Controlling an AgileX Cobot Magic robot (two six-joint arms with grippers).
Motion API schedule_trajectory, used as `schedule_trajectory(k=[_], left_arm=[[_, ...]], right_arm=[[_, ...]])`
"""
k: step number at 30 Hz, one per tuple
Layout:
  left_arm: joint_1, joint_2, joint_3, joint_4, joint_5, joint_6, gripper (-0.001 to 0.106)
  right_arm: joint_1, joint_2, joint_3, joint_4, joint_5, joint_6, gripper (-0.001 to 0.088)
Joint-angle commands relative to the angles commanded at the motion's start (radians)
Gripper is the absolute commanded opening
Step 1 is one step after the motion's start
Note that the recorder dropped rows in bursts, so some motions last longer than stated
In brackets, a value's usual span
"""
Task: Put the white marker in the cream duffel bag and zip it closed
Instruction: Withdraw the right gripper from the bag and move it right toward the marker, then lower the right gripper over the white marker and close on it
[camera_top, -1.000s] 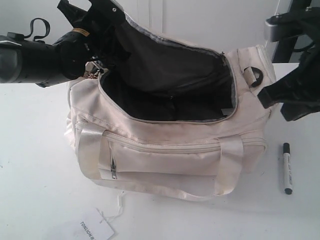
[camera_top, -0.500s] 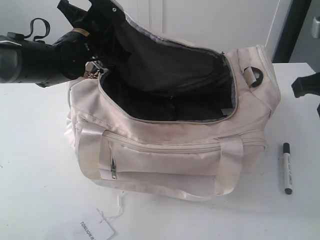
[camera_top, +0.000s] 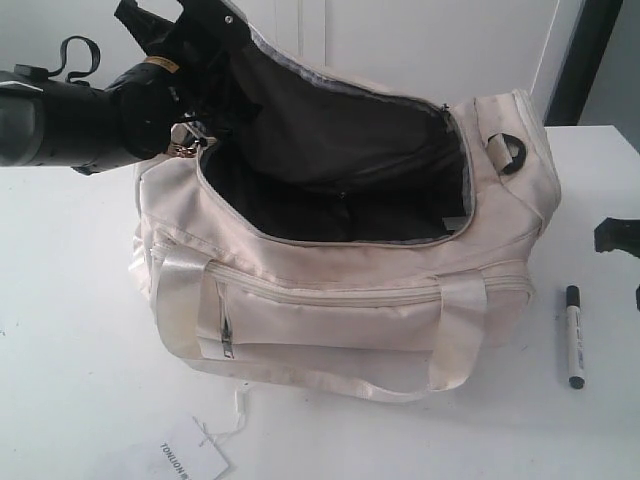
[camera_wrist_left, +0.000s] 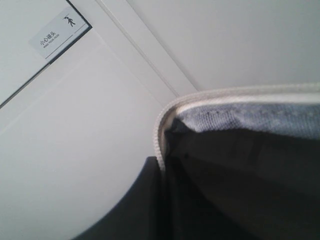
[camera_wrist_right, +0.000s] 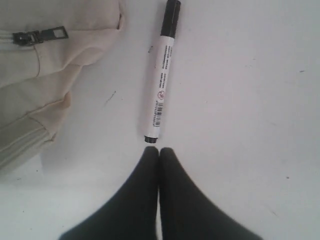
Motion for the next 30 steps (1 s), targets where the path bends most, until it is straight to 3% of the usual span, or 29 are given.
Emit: schedule_trajectory(k=[9, 15, 20, 28, 30], left_arm=[[0.000, 0.000, 0.000, 0.000, 0.000, 0.000, 0.000], [0.000, 0.000, 0.000, 0.000, 0.000, 0.000, 0.000], [0.000, 0.000, 0.000, 0.000, 0.000, 0.000, 0.000], [0.000, 0.000, 0.000, 0.000, 0.000, 0.000, 0.000], [0.000, 0.000, 0.000, 0.000, 0.000, 0.000, 0.000]], right_arm=[[-0.016, 0.246, 0.005, 0.032, -0.127, -0.043, 0.0000], [-0.016, 0.306, 0.005, 0.088, -0.200, -0.043, 0.0007], [-0.016, 0.310, 0.005, 0.152, -0.221, -0.097, 0.0188], [-0.016, 0.330, 0.005, 0.154, -0.260, -0.099, 0.0216], [-0.014, 0.357, 0.005, 0.158, -0.268, -0.104, 0.0269]])
